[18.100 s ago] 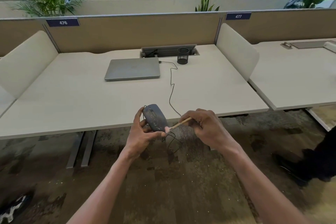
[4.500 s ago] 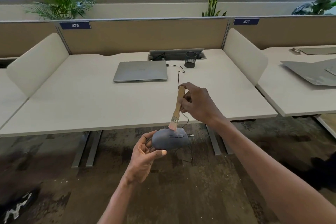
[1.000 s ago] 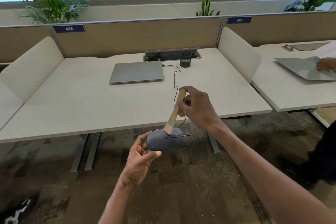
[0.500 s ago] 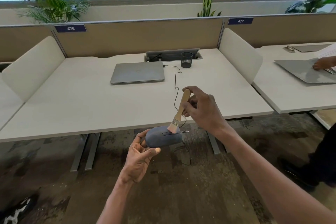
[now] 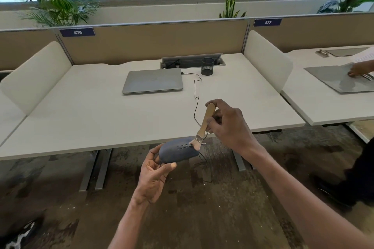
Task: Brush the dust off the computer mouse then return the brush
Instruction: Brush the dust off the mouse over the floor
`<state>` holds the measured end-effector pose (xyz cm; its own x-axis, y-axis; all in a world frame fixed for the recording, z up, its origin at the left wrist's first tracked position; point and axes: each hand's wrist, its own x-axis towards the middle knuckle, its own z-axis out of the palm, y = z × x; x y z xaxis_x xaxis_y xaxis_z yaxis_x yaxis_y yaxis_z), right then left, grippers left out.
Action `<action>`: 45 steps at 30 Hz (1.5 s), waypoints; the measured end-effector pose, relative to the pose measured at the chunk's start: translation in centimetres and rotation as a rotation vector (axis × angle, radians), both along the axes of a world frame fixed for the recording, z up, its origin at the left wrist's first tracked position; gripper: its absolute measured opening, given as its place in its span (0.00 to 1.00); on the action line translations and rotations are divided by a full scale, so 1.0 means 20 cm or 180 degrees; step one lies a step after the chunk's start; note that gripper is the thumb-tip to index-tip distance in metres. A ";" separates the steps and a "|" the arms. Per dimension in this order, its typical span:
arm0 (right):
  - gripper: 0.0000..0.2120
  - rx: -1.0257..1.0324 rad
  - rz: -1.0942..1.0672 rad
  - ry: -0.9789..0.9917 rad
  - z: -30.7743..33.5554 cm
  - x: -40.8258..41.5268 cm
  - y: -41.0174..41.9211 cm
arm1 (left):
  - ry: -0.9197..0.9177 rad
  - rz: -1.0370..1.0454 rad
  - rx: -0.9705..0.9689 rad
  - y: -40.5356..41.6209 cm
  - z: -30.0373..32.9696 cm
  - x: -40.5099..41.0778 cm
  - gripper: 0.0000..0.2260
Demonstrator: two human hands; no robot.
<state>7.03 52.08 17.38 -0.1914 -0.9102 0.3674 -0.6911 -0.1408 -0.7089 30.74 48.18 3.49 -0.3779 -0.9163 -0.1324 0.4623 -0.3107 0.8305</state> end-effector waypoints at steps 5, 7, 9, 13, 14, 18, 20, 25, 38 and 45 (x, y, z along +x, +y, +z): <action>0.15 -0.0150 -0.0129 -0.0101 0.01 -0.02 -0.01 | 0.0080 0.0106 0.0067 -0.01 0.00 -0.01 0.30; 0.15 -0.0152 -0.0137 -0.0212 0.01 -0.02 -0.02 | 0.0106 0.0113 0.0070 -0.02 0.01 -0.02 0.30; 0.14 -0.0120 -0.0193 -0.0213 0.00 -0.03 -0.03 | 0.0141 0.0113 0.0081 -0.02 0.02 -0.02 0.30; 0.13 -0.0288 -0.0364 -0.0003 -0.01 -0.04 -0.02 | 0.0197 0.0066 0.0096 -0.02 0.02 -0.01 0.31; 0.13 -0.0368 -0.0358 -0.0005 0.00 -0.03 -0.02 | 0.0196 0.0062 0.0090 -0.02 0.02 -0.01 0.31; 0.12 -0.0589 -0.0076 -0.0012 0.01 -0.01 -0.01 | 0.0122 0.0031 0.0033 -0.03 0.02 -0.01 0.30; 0.11 -0.0649 0.0194 0.0008 0.03 0.01 -0.01 | 0.0064 -0.0006 -0.0016 -0.03 0.02 -0.02 0.30; 0.09 -0.0534 0.0749 0.0328 0.03 0.07 0.01 | 0.0040 -0.0006 -0.0084 -0.03 0.02 -0.03 0.30; 0.03 -0.0491 0.0014 0.0553 0.09 0.11 -0.03 | -0.0008 -0.0126 -0.0089 -0.01 0.01 -0.06 0.39; 0.03 -0.0301 0.0525 0.0794 0.12 0.24 -0.05 | -0.0209 -0.0238 -0.0239 0.01 0.05 -0.08 0.39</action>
<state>11.82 51.01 19.68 0.0627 -0.8810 0.4690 -0.8045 -0.3227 -0.4987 29.17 48.37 4.56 -0.4383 -0.8942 -0.0911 0.3842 -0.2780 0.8804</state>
